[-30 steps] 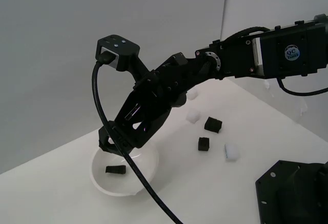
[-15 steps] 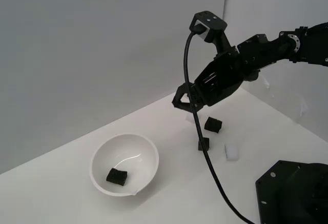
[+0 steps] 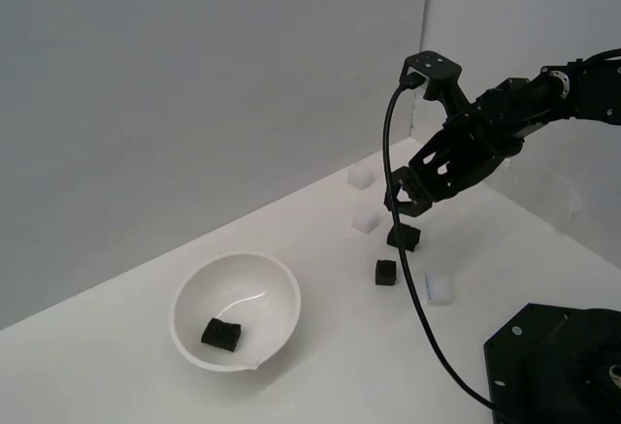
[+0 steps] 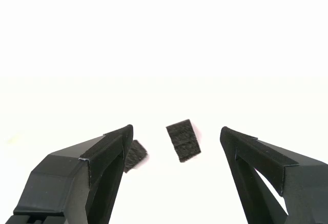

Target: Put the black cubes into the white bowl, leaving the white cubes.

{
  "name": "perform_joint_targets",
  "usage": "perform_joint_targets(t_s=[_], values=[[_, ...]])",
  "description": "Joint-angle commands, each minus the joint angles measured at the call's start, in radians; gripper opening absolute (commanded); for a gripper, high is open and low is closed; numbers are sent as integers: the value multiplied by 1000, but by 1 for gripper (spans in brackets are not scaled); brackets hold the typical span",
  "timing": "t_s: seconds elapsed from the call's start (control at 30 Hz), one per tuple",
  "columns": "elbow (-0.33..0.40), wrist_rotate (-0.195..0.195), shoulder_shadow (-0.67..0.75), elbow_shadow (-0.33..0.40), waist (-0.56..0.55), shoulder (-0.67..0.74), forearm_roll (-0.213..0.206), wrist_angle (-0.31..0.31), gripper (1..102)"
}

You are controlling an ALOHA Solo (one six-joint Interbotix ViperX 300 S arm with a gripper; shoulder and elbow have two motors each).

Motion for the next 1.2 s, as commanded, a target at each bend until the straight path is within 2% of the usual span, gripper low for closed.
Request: perform_joint_targets(t_s=[0.0, 0.17, 0.3, 0.5, 0.93, 1.1, 1.17], values=[[5, 21, -18, 5, 23, -23, -6, 11, 96], [3, 41, -92, 3, 28, -98, -6, -15, 96], [3, 46, -124, 5, 28, -130, -6, -15, 100], [3, 57, -156, 3, 28, -160, -6, -25, 100], [-18, 57, -264, -18, 23, -268, -6, -37, 100], [-32, 57, -301, -32, 9, -305, -6, -69, 100], [-32, 57, -310, -32, 6, -314, -8, -71, 97]])
